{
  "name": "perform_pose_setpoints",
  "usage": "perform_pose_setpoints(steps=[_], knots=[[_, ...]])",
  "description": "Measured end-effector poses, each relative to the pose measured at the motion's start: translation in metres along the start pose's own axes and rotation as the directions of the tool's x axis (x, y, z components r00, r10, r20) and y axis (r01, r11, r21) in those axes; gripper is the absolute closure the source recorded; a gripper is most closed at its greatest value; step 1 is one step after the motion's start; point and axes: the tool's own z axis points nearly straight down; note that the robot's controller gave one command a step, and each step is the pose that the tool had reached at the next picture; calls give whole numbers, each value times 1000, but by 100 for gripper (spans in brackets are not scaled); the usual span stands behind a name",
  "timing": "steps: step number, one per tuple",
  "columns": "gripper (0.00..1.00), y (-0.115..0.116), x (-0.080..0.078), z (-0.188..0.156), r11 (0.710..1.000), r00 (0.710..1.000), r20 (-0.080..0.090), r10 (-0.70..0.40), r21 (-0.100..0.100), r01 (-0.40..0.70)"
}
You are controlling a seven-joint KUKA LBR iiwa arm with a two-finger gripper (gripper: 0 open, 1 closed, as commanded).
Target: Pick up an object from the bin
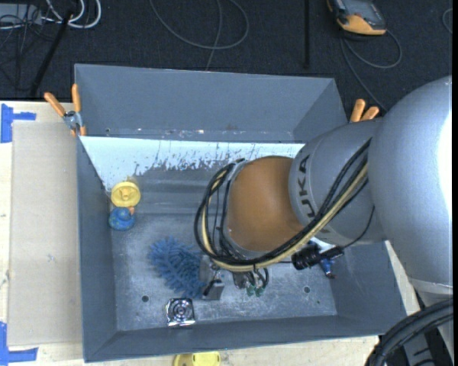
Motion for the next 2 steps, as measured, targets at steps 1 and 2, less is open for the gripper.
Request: perform_pose_setpoints(steps=[1, 2], knots=[[100, 0, 0, 0, 1000, 1000, 0, 0, 0, 0], [0, -16, -5, -8, 998, 998, -2, -68, -2, 68]])
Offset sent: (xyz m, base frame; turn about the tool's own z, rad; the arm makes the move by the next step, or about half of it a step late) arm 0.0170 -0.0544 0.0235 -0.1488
